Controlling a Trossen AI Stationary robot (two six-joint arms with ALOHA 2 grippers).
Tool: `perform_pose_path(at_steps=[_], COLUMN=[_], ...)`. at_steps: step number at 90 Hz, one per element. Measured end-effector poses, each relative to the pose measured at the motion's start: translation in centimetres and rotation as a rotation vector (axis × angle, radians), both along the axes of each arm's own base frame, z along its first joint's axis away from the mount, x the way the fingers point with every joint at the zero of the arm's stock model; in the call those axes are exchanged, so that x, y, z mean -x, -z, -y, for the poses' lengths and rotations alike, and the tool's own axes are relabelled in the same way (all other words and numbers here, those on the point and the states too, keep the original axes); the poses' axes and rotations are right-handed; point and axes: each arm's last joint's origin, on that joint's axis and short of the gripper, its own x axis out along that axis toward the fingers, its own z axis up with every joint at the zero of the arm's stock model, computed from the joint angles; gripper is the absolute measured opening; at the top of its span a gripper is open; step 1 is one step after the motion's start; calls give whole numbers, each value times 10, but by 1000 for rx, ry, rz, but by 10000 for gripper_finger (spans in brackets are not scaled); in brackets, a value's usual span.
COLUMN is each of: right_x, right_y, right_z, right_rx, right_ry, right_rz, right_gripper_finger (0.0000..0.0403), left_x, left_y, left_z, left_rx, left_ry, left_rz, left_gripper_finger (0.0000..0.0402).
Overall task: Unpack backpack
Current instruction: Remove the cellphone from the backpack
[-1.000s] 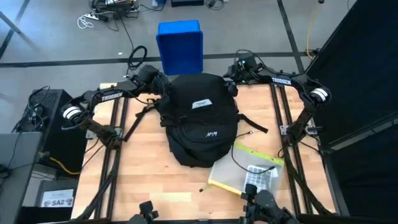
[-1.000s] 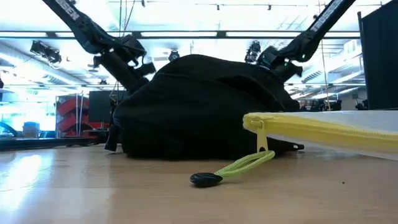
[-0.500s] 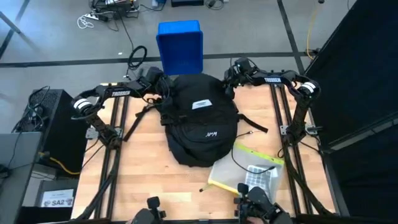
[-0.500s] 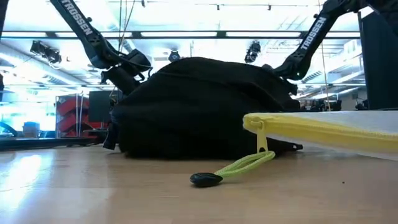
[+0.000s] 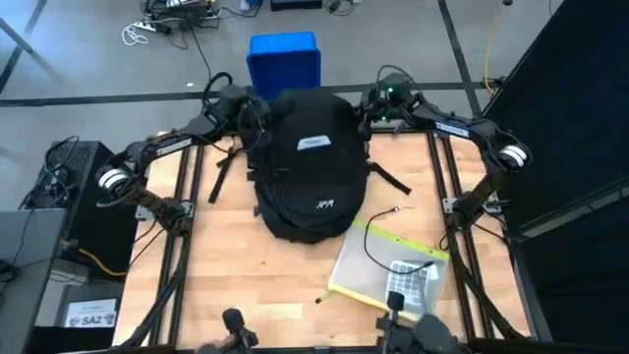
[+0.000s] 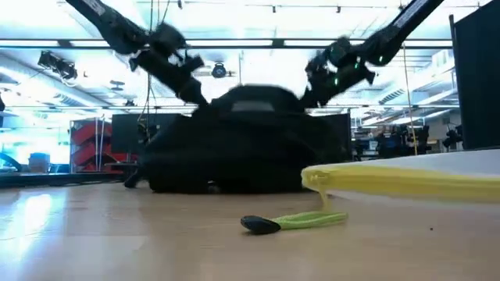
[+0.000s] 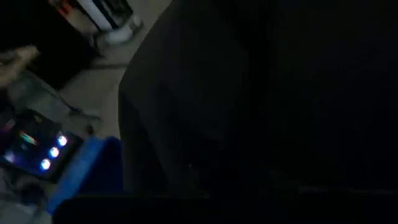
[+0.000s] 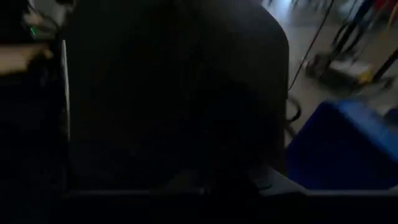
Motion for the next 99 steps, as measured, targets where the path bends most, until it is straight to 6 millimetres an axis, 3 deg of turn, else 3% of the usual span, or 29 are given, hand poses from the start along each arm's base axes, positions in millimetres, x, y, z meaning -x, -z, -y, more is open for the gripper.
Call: perform_pose_path(at_steps=[11,31,71,99], right_x=[8,15,15,22], right_y=[-34,-71,-98,-114], right_z=[-20,-59,-98,-114], right_rx=[71,142,244,297], right_ry=[-7,-44,-60,-63], right_rz=[68,129,198,263], right_gripper_finger=[0,0,0,0], left_x=[5,11,25,22], left_y=[-30,-58,-103,-121], left_z=[17,50,90,101], left_rx=[-57,-116,-244,-296], left_ry=[41,113,179,211], left_rz=[41,100,240,271], left_gripper_finger=[0,0,0,0])
